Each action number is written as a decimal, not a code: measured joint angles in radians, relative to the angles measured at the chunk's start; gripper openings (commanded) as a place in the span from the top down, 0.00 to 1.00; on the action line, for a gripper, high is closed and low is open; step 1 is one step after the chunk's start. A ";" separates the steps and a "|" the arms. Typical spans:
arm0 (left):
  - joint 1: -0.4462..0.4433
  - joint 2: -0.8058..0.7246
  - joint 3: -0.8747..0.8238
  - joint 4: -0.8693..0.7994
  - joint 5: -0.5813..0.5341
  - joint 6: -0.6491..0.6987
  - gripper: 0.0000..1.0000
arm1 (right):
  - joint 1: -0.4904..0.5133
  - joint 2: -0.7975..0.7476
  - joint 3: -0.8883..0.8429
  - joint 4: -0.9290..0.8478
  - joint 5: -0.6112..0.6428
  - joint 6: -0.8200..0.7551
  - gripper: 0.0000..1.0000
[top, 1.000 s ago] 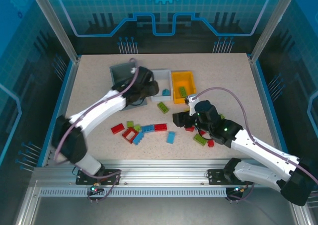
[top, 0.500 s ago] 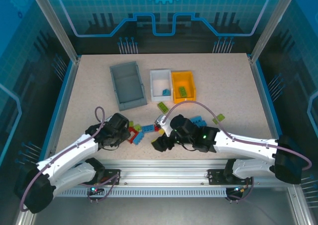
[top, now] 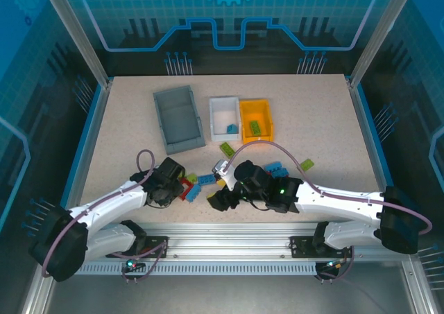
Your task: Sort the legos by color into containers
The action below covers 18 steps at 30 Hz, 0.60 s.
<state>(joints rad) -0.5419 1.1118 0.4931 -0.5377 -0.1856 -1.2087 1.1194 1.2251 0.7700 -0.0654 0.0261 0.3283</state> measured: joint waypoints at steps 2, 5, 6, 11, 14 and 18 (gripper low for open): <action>0.002 0.000 -0.010 0.001 0.000 -0.003 0.91 | 0.000 0.000 0.000 0.000 0.001 0.000 0.35; 0.003 -0.011 -0.012 0.000 -0.005 0.000 1.00 | 0.000 0.000 0.000 0.000 0.008 0.000 0.35; 0.003 -0.017 -0.012 -0.003 -0.008 0.002 1.00 | 0.000 -0.001 0.000 0.000 0.011 0.000 0.35; 0.003 -0.082 0.040 -0.106 -0.050 0.045 1.00 | -0.008 -0.023 0.001 0.000 0.027 0.008 0.35; 0.004 -0.091 0.185 -0.193 -0.093 0.117 1.00 | -0.031 -0.057 0.006 0.002 0.048 0.015 0.34; 0.078 -0.003 0.476 -0.253 -0.116 0.277 1.00 | -0.088 -0.080 0.029 0.042 0.092 0.034 0.33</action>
<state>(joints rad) -0.4641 1.1091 0.9691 -0.7906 -0.3012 -0.9314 1.0317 1.1446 0.7990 -0.0238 0.1177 0.3622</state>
